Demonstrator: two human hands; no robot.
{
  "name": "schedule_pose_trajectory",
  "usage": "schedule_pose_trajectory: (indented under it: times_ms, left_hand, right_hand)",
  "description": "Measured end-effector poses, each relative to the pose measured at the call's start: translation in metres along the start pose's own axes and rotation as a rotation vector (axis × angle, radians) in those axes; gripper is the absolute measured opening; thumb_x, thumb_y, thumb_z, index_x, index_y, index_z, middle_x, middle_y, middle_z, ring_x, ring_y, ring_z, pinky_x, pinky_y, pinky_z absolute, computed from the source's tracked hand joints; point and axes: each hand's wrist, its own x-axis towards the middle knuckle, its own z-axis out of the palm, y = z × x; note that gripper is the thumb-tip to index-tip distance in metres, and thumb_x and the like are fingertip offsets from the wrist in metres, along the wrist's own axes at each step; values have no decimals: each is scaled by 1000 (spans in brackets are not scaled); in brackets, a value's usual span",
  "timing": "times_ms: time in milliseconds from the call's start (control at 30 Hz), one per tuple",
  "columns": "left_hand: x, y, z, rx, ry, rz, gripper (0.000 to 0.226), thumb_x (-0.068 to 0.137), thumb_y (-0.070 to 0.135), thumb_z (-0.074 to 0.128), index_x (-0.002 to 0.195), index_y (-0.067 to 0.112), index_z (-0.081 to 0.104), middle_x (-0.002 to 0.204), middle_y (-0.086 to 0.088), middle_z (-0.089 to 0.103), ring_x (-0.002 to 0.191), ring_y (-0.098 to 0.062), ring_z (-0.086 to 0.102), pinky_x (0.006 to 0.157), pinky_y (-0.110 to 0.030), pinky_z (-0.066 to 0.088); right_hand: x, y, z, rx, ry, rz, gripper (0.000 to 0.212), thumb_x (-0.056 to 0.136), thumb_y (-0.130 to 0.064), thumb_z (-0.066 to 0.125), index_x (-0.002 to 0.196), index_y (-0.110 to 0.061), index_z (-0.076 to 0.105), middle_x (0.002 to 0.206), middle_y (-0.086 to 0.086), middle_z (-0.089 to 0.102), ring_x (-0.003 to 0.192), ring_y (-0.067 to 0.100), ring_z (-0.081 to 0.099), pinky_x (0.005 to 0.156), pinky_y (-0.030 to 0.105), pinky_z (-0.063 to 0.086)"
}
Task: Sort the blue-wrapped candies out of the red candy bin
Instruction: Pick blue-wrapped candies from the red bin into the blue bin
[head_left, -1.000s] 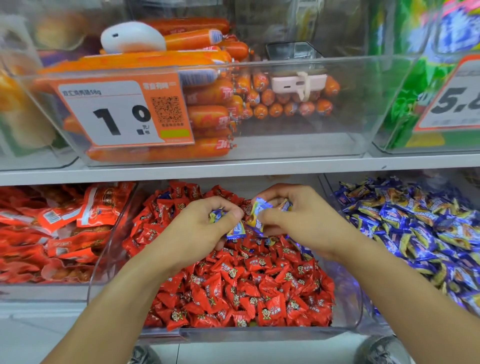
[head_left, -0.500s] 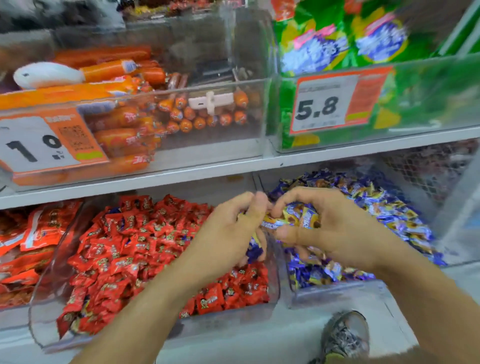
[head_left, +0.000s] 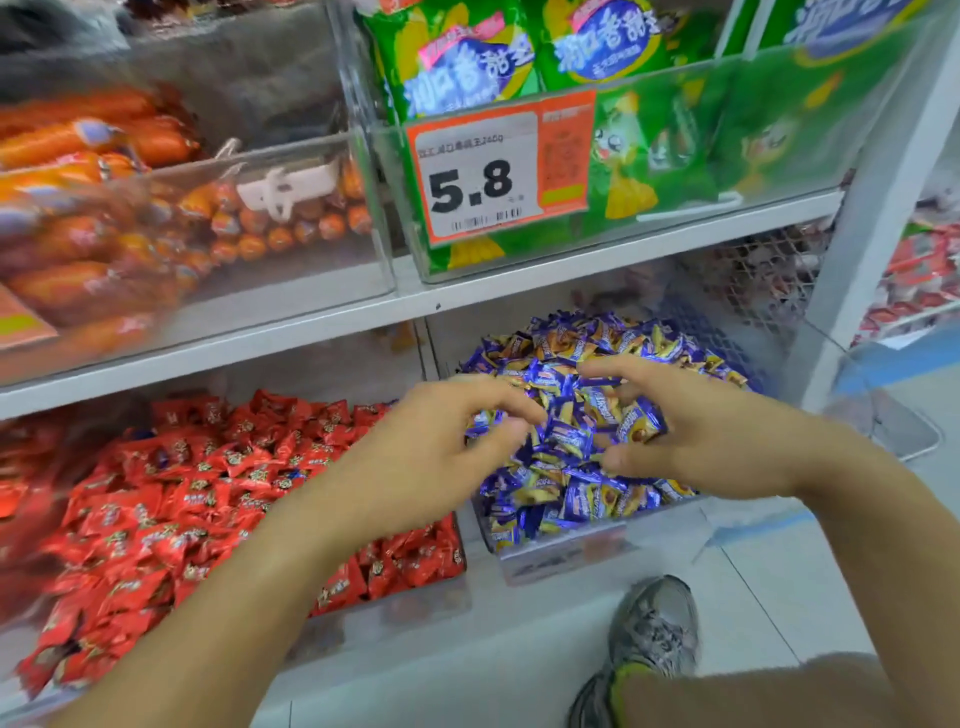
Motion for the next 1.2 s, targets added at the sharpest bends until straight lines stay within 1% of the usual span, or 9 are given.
schedule_pose_trajectory:
  times_ms: [100, 167, 333, 433, 567, 733, 967, 1067, 1200]
  left_hand:
    - [-28, -23, -12, -47, 294, -43, 14, 94, 23, 61, 90, 33, 70, 91, 20, 69, 89, -1, 64, 80, -16, 46]
    - [-39, -51, -14, 84, 306, -111, 12, 93, 23, 61, 94, 32, 69, 92, 19, 69, 89, 0, 62, 84, -18, 46]
    - [-47, -96, 8, 247, -96, -2, 38, 87, 41, 55, 116, 19, 67, 121, -1, 63, 118, -16, 52, 107, -25, 32]
    - [-51, -105, 14, 337, -244, -52, 51, 83, 50, 51, 125, 22, 60, 124, -3, 60, 118, -23, 53, 104, -33, 39]
    - [-62, -116, 2, 396, -199, -64, 43, 88, 48, 55, 125, 27, 57, 124, 1, 59, 118, -23, 53, 98, -39, 44]
    - [-71, -132, -13, 315, -190, -108, 39, 88, 51, 60, 115, 23, 64, 116, 0, 62, 113, -20, 54, 97, -38, 45]
    - [-80, -143, -18, 183, -184, -99, 46, 86, 65, 53, 110, 28, 68, 106, 12, 57, 105, -11, 55, 95, -39, 47]
    - [-82, -140, -22, 143, -179, -119, 56, 83, 74, 39, 99, 30, 70, 100, 13, 59, 98, -10, 57, 90, -39, 49]
    - [-78, -144, -24, 98, -153, -161, 78, 81, 80, 21, 80, 15, 63, 92, -5, 66, 86, -23, 63, 81, -45, 52]
  right_hand:
    - [5, -10, 16, 80, -75, -96, 59, 93, -29, 66, 142, -45, 39, 135, -27, 50, 116, -12, 54, 105, 24, 44]
    - [10, -19, 25, -20, -71, -147, 47, 96, -28, 61, 139, -42, 47, 134, -33, 49, 111, -30, 42, 103, 12, 40]
    - [29, -52, 31, 88, 285, -236, 26, 95, -13, 62, 106, -37, 68, 102, -24, 70, 100, -3, 65, 90, 28, 54]
    - [39, -88, 46, 90, 382, -364, 28, 94, -7, 61, 98, -35, 67, 96, -19, 71, 93, 2, 67, 85, 21, 53]
    - [64, -135, 73, -341, 163, -512, 27, 89, -17, 57, 114, -21, 65, 104, -5, 63, 94, 8, 60, 87, 21, 46]
    - [139, -159, 87, -978, -144, -261, 43, 85, -23, 67, 126, -15, 56, 116, 11, 63, 110, 30, 59, 91, 35, 48]
    - [198, -158, 121, -1070, -531, -103, 67, 66, -43, 89, 120, -15, 61, 107, 4, 71, 90, 21, 63, 75, 28, 51]
    - [205, -147, 125, -992, -498, -92, 49, 66, -33, 90, 105, -16, 66, 98, 3, 71, 81, 20, 63, 69, 28, 51]
    - [200, -153, 110, -771, -423, -142, 31, 78, -8, 73, 106, -20, 66, 103, 2, 71, 92, 21, 67, 82, 33, 56]
